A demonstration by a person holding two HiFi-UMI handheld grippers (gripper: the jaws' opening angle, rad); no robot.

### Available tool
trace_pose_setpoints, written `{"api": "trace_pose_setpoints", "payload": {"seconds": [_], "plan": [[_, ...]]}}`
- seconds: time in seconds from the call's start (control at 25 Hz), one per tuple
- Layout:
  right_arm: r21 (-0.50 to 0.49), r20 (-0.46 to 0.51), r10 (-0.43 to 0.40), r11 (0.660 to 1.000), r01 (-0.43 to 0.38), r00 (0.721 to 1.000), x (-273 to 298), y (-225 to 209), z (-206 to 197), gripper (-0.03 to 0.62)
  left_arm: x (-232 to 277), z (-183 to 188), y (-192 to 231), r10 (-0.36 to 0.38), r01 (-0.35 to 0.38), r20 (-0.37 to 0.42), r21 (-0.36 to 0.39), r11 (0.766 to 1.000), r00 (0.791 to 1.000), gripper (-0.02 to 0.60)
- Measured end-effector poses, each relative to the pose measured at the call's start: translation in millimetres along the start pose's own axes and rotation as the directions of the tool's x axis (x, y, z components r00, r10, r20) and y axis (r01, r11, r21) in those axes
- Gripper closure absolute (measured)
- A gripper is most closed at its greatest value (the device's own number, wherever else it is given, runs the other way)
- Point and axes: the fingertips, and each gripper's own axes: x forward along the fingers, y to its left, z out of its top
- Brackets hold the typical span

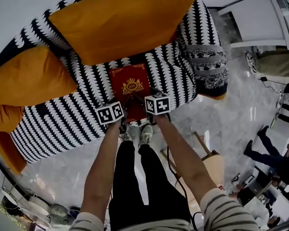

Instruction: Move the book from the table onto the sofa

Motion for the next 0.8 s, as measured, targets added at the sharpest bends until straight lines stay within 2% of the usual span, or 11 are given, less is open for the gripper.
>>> {"api": "trace_pose_setpoints", "payload": {"seconds": [0.44,0.8], "plan": [[-0.017,-0.052,-0.044,0.999,0.044,0.998,10.1,-8.2,-10.0,0.243,9.5,-7.2,9.1,0.026,-0.025,-0.038,0.037,0.999,0.999,0.270],[-0.022,-0.014,-0.063,0.998,0.063,0.998,-13.0,-5.8,-0.3,0.243,-16.9,8.0,7.4,0.068,-0.070,0.025,0.094,0.993,0.997,0.270]]}}
